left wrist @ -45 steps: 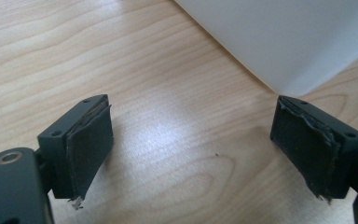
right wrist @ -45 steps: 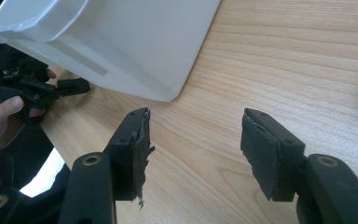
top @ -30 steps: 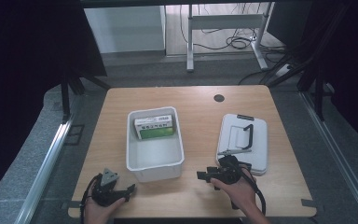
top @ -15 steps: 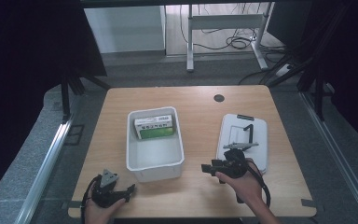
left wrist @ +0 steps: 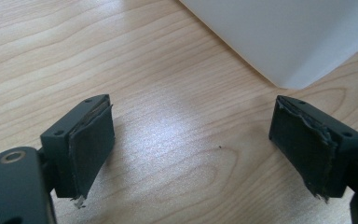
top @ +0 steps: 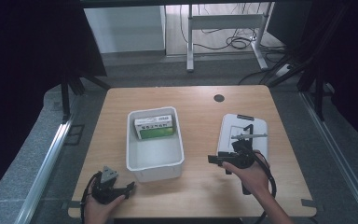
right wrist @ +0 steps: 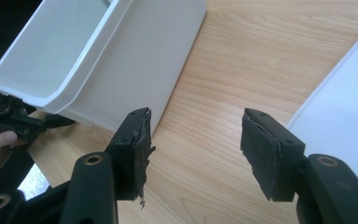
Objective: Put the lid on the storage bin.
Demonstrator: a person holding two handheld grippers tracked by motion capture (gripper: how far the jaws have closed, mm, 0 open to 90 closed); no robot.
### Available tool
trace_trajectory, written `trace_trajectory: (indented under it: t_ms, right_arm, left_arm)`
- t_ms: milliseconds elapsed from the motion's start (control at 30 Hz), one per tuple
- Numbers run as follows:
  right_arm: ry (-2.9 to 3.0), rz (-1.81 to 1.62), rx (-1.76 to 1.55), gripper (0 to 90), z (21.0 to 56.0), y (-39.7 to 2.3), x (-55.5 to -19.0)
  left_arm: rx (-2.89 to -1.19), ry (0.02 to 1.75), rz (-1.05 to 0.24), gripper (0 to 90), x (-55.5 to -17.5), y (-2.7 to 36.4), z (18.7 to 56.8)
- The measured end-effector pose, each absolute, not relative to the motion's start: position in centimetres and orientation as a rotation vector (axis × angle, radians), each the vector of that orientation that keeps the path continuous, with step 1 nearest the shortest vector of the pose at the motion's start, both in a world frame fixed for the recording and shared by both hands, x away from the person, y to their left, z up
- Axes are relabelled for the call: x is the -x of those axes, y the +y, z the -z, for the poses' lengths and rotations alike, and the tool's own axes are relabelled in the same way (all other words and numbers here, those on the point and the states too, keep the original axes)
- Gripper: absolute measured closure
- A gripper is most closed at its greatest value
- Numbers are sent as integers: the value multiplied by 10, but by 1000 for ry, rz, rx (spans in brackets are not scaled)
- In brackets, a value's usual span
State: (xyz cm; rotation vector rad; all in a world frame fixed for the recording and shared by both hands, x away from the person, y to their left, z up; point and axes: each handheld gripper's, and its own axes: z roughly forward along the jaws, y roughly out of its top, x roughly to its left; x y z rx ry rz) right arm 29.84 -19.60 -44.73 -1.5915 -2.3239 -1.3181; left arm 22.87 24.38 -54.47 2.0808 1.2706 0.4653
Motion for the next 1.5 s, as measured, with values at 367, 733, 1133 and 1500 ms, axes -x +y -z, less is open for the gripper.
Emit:
trace_trajectory:
  t_ms: [367, 733, 1133, 1500]
  right_arm:
    - [-2324, 1284, 1677, 431, 432, -209, -313]
    - [-2320, 1281, 1724, 431, 420, -222, -323]
    - [-2293, 1296, 1799, 430, 408, -242, -335]
    - [-2233, 1300, 1885, 431, 403, -263, -350]
  left_arm:
    - [-2092, 1251, -455, 132, -235, 246, 545]
    - [-2094, 1249, -456, 133, -239, 247, 545]
    - [-2088, 1261, -461, 136, -238, 247, 545]
    - [-2085, 1267, -463, 139, -237, 247, 545]
